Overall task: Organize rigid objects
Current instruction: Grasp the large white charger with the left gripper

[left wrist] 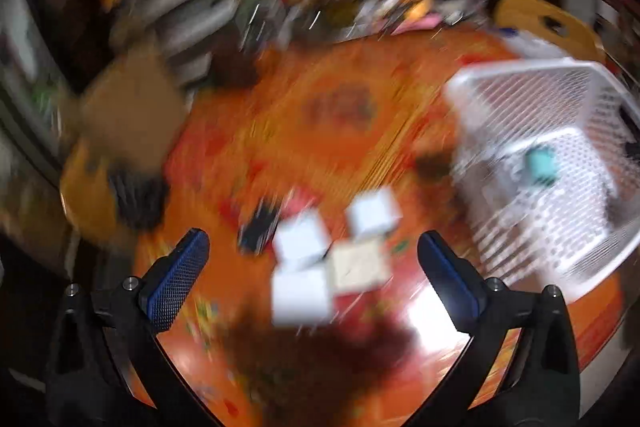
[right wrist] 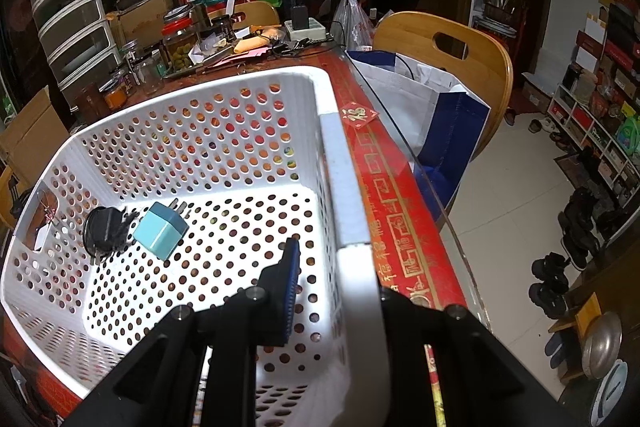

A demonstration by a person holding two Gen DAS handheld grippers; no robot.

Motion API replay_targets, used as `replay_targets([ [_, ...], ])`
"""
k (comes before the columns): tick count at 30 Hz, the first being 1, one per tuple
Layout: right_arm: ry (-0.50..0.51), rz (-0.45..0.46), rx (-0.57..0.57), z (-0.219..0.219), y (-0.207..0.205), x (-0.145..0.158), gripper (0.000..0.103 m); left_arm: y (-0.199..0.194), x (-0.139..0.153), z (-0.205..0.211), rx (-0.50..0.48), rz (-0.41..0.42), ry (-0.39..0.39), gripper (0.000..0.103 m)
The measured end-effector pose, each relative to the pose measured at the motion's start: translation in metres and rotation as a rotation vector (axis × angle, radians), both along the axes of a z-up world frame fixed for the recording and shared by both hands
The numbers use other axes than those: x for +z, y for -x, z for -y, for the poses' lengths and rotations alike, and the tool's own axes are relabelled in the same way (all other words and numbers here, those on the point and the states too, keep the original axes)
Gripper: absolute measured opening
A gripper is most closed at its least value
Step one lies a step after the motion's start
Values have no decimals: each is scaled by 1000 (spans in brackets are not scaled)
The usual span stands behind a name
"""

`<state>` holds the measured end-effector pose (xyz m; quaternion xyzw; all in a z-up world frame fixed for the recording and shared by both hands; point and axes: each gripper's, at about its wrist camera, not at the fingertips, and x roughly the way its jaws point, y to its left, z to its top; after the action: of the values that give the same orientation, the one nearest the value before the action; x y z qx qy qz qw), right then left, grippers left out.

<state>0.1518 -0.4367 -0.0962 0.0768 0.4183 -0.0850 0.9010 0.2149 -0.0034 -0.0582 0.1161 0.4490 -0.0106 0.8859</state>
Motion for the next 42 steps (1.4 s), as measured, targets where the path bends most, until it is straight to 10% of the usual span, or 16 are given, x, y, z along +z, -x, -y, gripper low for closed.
replay_targets([
  [7, 11, -8, -7, 1, -2, 1, 18, 9, -82, -42, 71, -133, 48, 103],
  [20, 18, -14, -16, 0, -2, 0, 18, -15, -107, -46, 98, -132, 93, 101],
  [22, 17, -12, -15, 0, -1, 0, 18, -13, -106, -50, 102, -130, 125, 93],
  [25, 16, -11, -14, 0, -2, 0, 18, -10, -101, -50, 78, -128, 185, 53],
  [32, 14, -11, -11, 0, -1, 0, 18, 11, -83, -47, 118, 12, 129, 52],
  [42, 14, -7, -3, 1, -1, 0, 18, 39, -32, -27, 213, 274, -181, 53],
])
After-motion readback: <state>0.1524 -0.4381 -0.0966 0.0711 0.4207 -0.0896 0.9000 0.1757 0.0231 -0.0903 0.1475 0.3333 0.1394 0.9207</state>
